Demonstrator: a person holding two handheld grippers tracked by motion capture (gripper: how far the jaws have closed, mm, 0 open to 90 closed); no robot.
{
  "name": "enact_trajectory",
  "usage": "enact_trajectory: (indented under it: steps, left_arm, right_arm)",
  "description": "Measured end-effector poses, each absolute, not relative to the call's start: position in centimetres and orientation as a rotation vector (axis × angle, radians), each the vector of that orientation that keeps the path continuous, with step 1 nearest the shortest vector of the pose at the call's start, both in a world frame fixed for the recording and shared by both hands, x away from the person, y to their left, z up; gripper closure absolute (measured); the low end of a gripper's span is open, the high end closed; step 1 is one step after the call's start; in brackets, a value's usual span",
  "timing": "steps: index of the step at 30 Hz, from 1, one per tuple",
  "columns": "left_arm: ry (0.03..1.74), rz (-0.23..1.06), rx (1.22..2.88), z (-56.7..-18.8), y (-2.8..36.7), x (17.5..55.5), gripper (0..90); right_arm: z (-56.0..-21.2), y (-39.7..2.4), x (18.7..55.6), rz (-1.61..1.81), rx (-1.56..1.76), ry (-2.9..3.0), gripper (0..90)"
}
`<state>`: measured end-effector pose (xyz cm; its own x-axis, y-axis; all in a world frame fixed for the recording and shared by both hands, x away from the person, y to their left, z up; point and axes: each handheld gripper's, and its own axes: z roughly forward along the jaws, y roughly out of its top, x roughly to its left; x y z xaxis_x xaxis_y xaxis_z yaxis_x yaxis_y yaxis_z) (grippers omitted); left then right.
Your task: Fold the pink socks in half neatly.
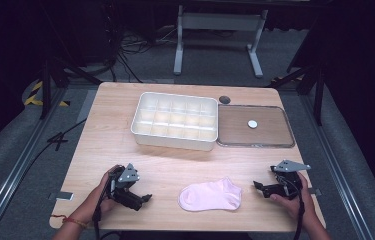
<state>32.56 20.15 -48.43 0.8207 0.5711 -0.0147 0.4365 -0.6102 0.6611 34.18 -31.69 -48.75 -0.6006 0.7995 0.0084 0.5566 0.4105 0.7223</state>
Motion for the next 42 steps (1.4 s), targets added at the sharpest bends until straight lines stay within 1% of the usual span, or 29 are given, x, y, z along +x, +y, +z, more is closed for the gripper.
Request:
enact_trajectory:
  steps: [9,14,15,20,24,25,31,32,33,35,36,42]
  left_arm:
    - [0.744,0.267,2.316,-48.4,20.3,32.3,0.1]
    - [0.72,0.26,2.324,-48.4,20.5,32.4,0.2]
    - [0.697,0.247,2.326,-48.4,20.7,32.5,0.2]
    - [0.689,0.243,2.331,-48.4,20.7,32.6,0.1]
    - [0.691,0.244,2.331,-48.4,20.7,32.6,0.2]
    - [0.692,0.244,2.331,-48.4,20.7,32.6,0.1]
    - [0.692,0.244,2.33,-48.4,20.7,32.6,0.2]
    - [0.692,0.244,2.33,-48.4,20.7,32.6,0.2]
    - [0.692,0.244,2.33,-48.4,20.7,32.6,0.2]
    - [0.691,0.244,2.331,-48.4,20.7,32.6,0.2]
    - [0.693,0.244,2.33,-48.4,20.7,32.6,0.2]
    - [0.692,0.244,2.33,-48.4,20.7,32.6,0.2]
  right_arm:
    - [-48.8,-31.7,34.2,0.997,1.171,2.331,6.9]
    - [-48.7,-31.7,34.2,1.0,1.175,2.329,6.9]
    - [-48.7,-31.7,34.2,1.001,1.179,2.327,7.2]
    - [-48.7,-31.9,34.0,1.007,1.186,2.323,9.4]
    - [-48.6,-32.1,33.8,1.023,1.17,2.319,18.1]
    - [-48.5,-32.2,33.7,1.035,1.158,2.324,26.1]
    - [-47.8,-31.3,33.3,1.099,1.092,2.359,32.7]
    - [-47.8,-31.3,33.3,1.099,1.092,2.359,32.7]
    - [-47.5,-30.9,33.1,1.105,1.059,2.363,34.9]
    - [-47.4,-30.8,33.1,1.11,1.055,2.362,35.3]
    - [-47.0,-30.4,32.9,1.129,1.029,2.36,38.3]
    - [-46.1,-29.4,32.6,1.168,0.989,2.358,41.7]
